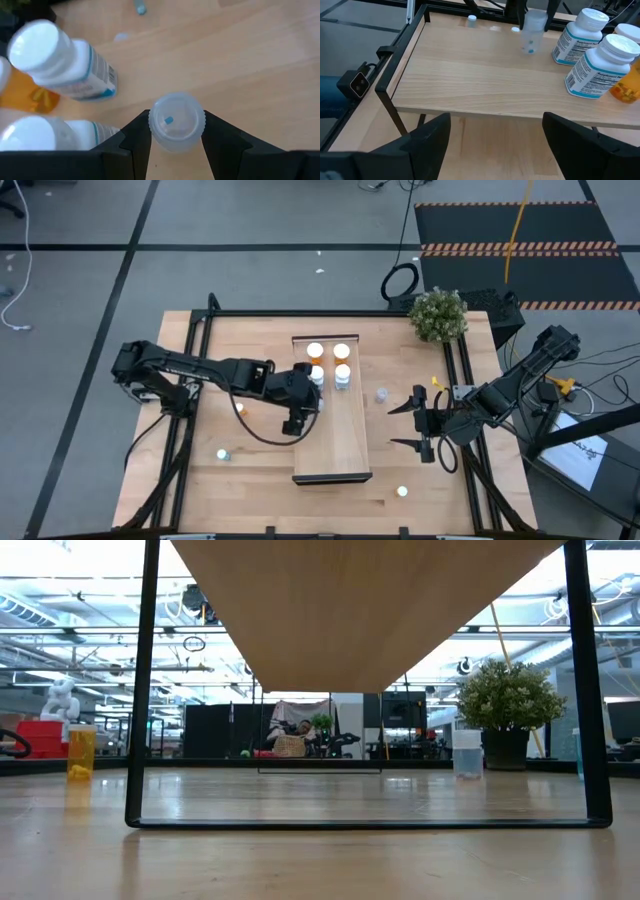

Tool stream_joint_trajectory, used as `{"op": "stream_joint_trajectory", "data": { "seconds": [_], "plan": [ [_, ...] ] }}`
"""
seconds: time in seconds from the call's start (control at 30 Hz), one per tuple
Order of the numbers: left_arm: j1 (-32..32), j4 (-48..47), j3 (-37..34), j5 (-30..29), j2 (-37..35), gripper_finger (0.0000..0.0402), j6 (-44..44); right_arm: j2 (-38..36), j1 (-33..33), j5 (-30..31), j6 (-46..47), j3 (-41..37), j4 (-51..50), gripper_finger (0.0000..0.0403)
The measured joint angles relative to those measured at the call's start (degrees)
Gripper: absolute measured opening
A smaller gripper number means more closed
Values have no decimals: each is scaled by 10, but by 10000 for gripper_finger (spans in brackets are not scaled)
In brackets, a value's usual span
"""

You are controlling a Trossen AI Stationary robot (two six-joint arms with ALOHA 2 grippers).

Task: Pick and place medicine bottles onto shelf by color
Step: Put the bottom transparent pill bottle on the shelf

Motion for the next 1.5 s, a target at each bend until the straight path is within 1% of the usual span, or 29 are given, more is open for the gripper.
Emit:
{"op": "stream_joint_trajectory", "data": {
  "seconds": [0.2, 0.43, 0.63, 0.87, 1.23, 1.33, 1.5],
  "plan": [
    [0, 3, 0, 23, 4, 157, 25, 0, 0, 0, 0, 0, 0, 308],
    [3, 4, 0, 28, 6, 157, 62, 0, 0, 0, 0, 0, 0, 308],
    [15, 3, -4, 30, 6, 157, 76, 0, 0, 0, 0, 0, 0, 308],
    [25, 8, -11, 57, 5, 157, 81, 0, 0, 0, 0, 0, 0, 308],
    [25, 15, -12, 58, 5, 158, 91, 0, 0, 0, -2, 0, 0, 308],
    [25, 15, -12, 58, 5, 168, 92, 0, 0, 0, -2, 0, 0, 308],
    [25, 14, -13, 55, 6, 199, 92, 0, 0, 0, -2, 0, 0, 308]
  ]
}}
